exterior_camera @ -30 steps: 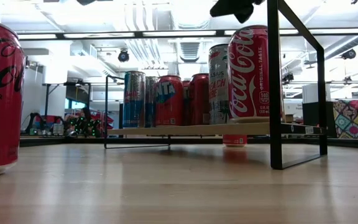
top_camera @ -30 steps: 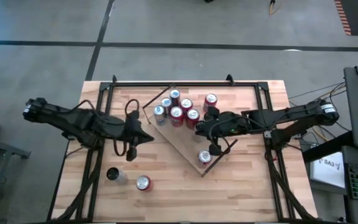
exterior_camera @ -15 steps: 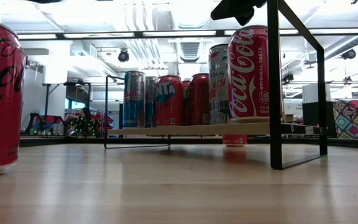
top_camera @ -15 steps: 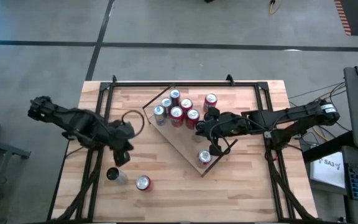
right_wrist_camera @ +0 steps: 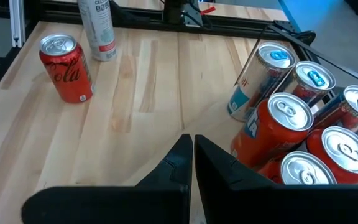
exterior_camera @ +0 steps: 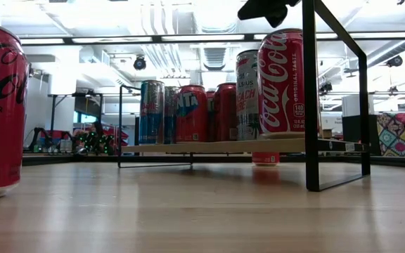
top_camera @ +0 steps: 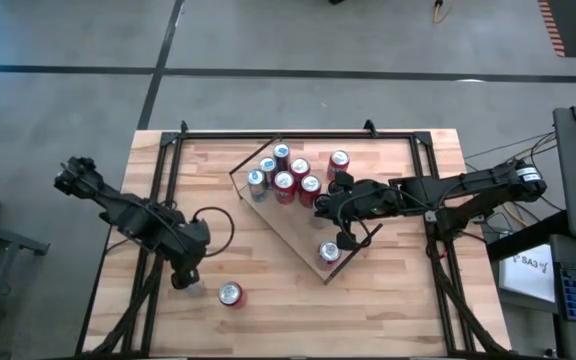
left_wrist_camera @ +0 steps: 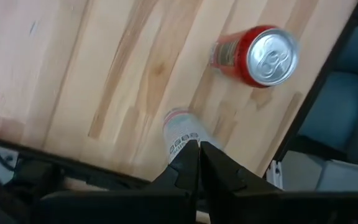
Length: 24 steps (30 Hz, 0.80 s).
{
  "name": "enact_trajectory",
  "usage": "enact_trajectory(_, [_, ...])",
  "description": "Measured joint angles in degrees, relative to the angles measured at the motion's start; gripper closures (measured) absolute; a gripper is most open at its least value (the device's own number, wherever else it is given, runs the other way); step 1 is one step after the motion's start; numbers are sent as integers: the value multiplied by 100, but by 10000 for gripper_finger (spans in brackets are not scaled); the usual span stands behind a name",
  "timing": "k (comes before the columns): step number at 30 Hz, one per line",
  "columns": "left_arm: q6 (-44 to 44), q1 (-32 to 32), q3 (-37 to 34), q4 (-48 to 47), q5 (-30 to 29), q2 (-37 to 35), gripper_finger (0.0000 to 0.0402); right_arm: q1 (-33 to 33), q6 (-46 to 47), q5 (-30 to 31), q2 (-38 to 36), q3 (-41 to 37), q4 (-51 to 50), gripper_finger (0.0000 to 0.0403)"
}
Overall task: Place canned beverage on shelf
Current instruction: Put the orange soda can on the shelf aligned with the orange soda can on the shelf
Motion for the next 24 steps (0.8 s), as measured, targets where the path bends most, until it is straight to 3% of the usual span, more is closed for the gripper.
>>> enact_trajectory(3, [-136,-33,41,-184,0,39,402,-1,-44,49,0,0,33,394])
enact_trajectory(7, [-171,-36,55,-232,-33,36,402,-58,200,738,-20,101,224,394])
enact_trajectory(10, [-190,-35,55,-258,-35,-2,402,-232,378,907,-26,337,-29,394])
enact_trajectory(20, [115,59,94,-288,-679,-40,402,-1389,652,861,15,1040,-1265,394])
enact_trajectory(24, [623,357,97,-273,-1113,-63,402,-2026,338,44,130,1218,-1450,394])
